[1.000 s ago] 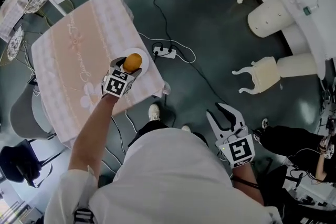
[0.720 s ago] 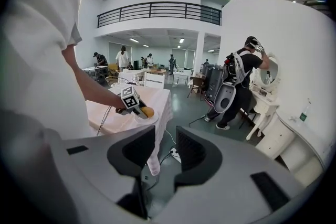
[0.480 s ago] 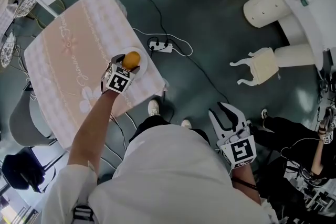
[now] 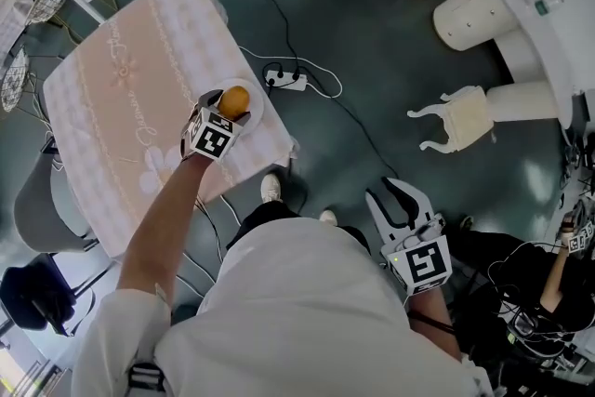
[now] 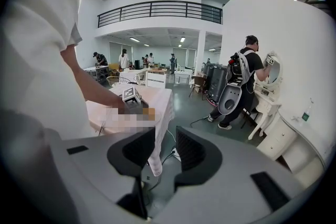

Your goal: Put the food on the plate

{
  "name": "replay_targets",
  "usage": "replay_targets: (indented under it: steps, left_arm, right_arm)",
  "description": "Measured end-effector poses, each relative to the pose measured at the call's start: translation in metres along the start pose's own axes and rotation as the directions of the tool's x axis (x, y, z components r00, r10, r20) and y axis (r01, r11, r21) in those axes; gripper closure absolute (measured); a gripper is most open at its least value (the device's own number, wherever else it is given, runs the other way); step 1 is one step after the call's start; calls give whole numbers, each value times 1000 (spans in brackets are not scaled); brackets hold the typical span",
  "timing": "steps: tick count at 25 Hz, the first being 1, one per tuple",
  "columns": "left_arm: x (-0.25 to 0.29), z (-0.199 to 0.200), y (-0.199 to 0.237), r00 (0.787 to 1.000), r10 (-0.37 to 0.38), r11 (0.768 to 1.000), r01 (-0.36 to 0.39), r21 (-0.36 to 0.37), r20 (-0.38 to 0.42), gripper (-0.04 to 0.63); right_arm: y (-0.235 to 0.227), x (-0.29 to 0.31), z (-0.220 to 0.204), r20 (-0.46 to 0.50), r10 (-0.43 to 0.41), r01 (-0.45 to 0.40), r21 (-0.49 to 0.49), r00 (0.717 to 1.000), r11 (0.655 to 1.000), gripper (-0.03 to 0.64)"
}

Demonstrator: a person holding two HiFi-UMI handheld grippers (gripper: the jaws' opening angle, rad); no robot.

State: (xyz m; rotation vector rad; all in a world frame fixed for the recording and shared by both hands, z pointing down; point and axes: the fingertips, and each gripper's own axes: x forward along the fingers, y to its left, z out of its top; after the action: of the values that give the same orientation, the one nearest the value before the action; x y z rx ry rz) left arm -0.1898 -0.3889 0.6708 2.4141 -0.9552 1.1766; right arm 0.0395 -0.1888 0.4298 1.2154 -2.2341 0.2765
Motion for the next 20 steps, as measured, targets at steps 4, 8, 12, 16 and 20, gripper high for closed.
replay_targets:
  steps: [4, 8, 12, 16, 20]
  left_arm:
    - [-6, 3, 1, 1000, 8, 1000, -8, -8, 15, 221]
    - [-13, 7, 1, 999, 27, 1000, -26, -9, 32, 202]
    - [-24, 14, -3, 998, 43, 999, -42, -9, 56, 199]
    - [-40, 23, -9, 993, 71, 997, -70, -8, 95, 199]
    - [-64, 34, -19, 982, 107, 994, -104, -28, 154, 199]
  right_arm:
    - [-1, -2, 0, 8, 2, -2, 4, 1000, 1000, 483]
    - [1, -3, 3, 29, 14, -14, 1, 999, 1000, 483]
    - [-1, -7, 2, 45, 26, -26, -3, 999, 1000, 483]
    - [-3, -12, -1, 57, 44, -43, -16, 997, 999, 483]
    - [-4, -17, -12, 57, 70, -68, -25, 996, 997, 483]
